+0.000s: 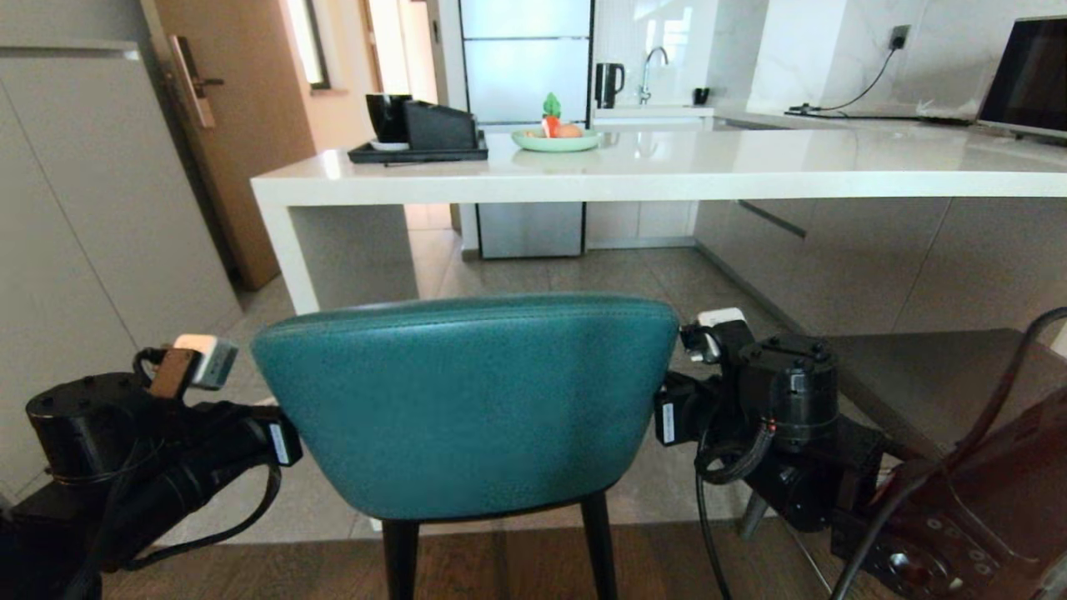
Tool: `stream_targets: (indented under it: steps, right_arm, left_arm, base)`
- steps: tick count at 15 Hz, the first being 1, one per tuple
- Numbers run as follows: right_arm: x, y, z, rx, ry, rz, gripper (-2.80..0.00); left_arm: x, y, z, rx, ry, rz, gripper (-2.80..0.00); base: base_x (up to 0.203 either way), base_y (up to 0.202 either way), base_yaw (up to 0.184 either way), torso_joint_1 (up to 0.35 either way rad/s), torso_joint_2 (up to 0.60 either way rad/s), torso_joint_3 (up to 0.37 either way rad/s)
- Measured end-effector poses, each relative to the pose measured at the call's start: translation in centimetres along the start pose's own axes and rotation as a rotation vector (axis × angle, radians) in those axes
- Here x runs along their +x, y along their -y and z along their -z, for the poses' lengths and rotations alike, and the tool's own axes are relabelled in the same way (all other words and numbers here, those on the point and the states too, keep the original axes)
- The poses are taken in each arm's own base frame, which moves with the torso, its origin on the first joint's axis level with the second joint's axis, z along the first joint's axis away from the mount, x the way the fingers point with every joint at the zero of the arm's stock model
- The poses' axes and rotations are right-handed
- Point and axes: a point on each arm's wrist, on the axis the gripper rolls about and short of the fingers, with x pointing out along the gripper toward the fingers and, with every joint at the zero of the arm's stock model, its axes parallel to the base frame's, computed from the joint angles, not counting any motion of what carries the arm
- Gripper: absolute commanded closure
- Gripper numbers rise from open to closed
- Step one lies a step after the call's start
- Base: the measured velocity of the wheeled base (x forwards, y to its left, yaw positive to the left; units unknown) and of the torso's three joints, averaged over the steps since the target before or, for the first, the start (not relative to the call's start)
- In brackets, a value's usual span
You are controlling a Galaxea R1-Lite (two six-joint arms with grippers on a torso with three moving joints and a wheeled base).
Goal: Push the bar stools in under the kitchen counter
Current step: Push the blue chair back under the dining table
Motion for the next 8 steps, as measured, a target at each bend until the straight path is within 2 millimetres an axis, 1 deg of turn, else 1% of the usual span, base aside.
stream_targets:
  steps: [2,4,6,8]
  right_arm:
    - [-0.6,0.3,1.0,-0.007,-0.005,0.000,0.00]
    - [-0.8,0.4,1.4,-0.007,-0.018,0.004,0.00]
    - [-0.7,0.6,1.5,-0.007,-0.021,0.010,0.00]
    - [-0.4,0.6,1.3,-0.002,-0.013,0.011,0.00]
  left_arm:
    - [1.2,-0.2,0.4,-0.002,-0.013,0.000,0.00]
    - [2.8,-0.7,0.4,-0.003,-0.008,-0.007,0.00]
    - [3.7,-0.8,0.5,0.002,-0.012,-0.006,0.00]
    - [4.5,-0.9,0.2,0.025,0.002,-0.004,0.00]
  base:
    - [0.000,0.000,0.000,0.000,0.00,0.000]
    - [0.000,0.000,0.000,0.000,0.00,0.000]
    - [0.000,0.000,0.000,0.000,0.00,0.000]
    - [0.000,0.000,0.000,0.000,0.00,0.000]
